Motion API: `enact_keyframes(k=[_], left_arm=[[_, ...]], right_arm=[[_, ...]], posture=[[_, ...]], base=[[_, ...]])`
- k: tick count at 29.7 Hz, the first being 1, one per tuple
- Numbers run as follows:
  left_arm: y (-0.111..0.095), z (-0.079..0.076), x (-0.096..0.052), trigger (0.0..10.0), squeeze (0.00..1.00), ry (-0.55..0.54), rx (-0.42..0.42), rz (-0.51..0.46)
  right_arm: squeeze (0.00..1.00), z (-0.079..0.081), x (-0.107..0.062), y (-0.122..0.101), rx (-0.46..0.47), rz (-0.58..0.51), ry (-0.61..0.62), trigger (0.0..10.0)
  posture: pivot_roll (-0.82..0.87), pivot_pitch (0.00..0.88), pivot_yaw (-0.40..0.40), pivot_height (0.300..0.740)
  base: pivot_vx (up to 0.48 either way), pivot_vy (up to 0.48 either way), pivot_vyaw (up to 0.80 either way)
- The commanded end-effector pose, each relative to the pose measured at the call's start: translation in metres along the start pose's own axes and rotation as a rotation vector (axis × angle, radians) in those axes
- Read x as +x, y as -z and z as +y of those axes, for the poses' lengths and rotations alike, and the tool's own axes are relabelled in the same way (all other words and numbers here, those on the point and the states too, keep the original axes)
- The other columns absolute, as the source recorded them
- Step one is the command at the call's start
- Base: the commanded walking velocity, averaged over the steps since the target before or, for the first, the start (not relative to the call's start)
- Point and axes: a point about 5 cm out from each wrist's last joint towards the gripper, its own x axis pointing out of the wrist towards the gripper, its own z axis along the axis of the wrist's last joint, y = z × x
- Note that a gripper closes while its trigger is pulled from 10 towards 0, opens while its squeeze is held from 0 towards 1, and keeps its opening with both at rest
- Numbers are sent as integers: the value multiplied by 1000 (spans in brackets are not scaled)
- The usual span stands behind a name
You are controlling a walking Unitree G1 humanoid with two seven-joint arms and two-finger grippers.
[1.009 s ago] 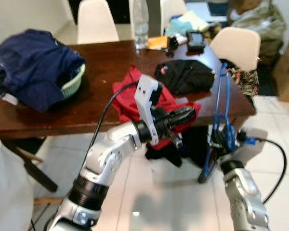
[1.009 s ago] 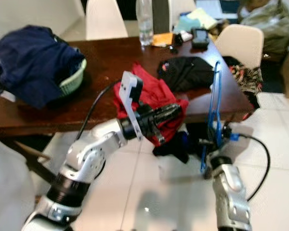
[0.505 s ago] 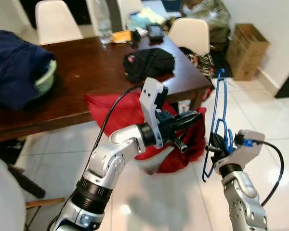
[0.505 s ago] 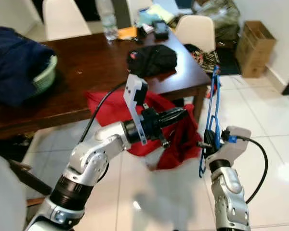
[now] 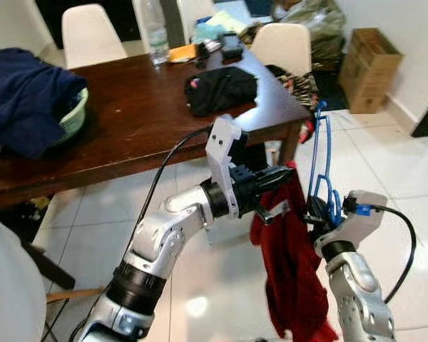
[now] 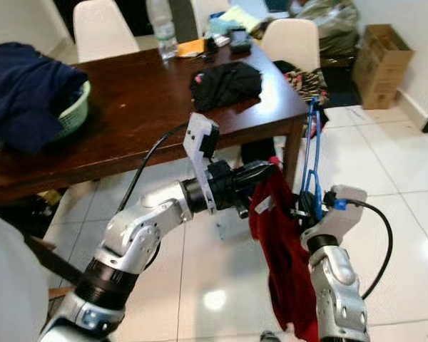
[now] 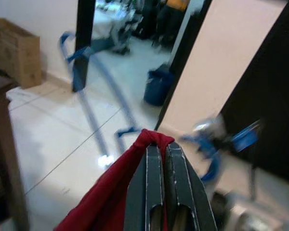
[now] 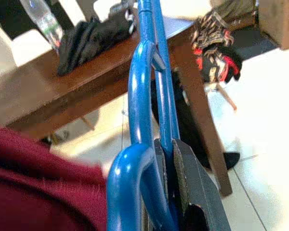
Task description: Hang hanger
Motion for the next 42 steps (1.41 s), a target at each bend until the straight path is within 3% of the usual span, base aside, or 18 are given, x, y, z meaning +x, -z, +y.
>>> enact_keyframes(k=[1,3,4,7,11,18,20,23,25,26,32,36,42], left_arm=[[-7,10,-5,10000,0,-32,53,-17],[-12,30,-15,10000,0,-65,152,26],[-12,30,-15,10000,0,-65,152,26],[-19,50,-27,10000,0,-75,262,90],[-16,59,-30,10000,0,-116,262,106],[21,66,-43,10000,0,-238,172,146],[45,71,-56,10000,0,-331,86,145],[64,71,-70,10000,0,-416,17,138],[66,70,-74,10000,0,-436,-12,119],[69,71,-82,10000,0,-469,-75,104],[73,72,-90,10000,0,-484,-85,101],[75,74,-87,10000,0,-473,-60,115],[75,75,-87,10000,0,-449,-92,105]], right_arm=[[0,-2,-2,1,1,10,4,10000],[0,-8,-2,-5,-16,1,11,10000],[0,-8,-2,-5,-16,1,11,10000],[0,-23,-3,-14,-51,-7,52,10000],[0,-25,-3,-17,-66,-5,56,10000],[0,-14,-8,-6,-120,45,5,10000],[0,-11,-12,1,-138,81,-17,10000],[0,-7,-16,11,-161,133,-47,10000],[0,-5,-17,15,-171,151,-70,10000],[0,-1,-19,17,-185,170,-113,10000],[0,2,-22,19,-196,201,-164,10000],[0,2,-23,20,-193,208,-170,10000],[0,0,-22,21,-119,206,-161,10000]], posture=[[-16,136,80,740],[-18,134,83,740],[-18,134,83,740],[-24,130,90,740],[-27,130,92,740],[-39,133,94,740],[-35,138,89,740],[-42,152,81,740],[-36,152,78,740],[-32,152,74,740],[-34,155,68,740],[-35,157,69,740],[-34,164,68,740]], base=[[0,0,-800],[0,0,-800],[0,0,-800],[0,0,-800],[0,0,-800],[0,0,-800],[0,0,-800],[0,0,-800],[0,0,-800],[0,0,-800],[0,0,-800],[0,0,-800],[0,0,-800]])
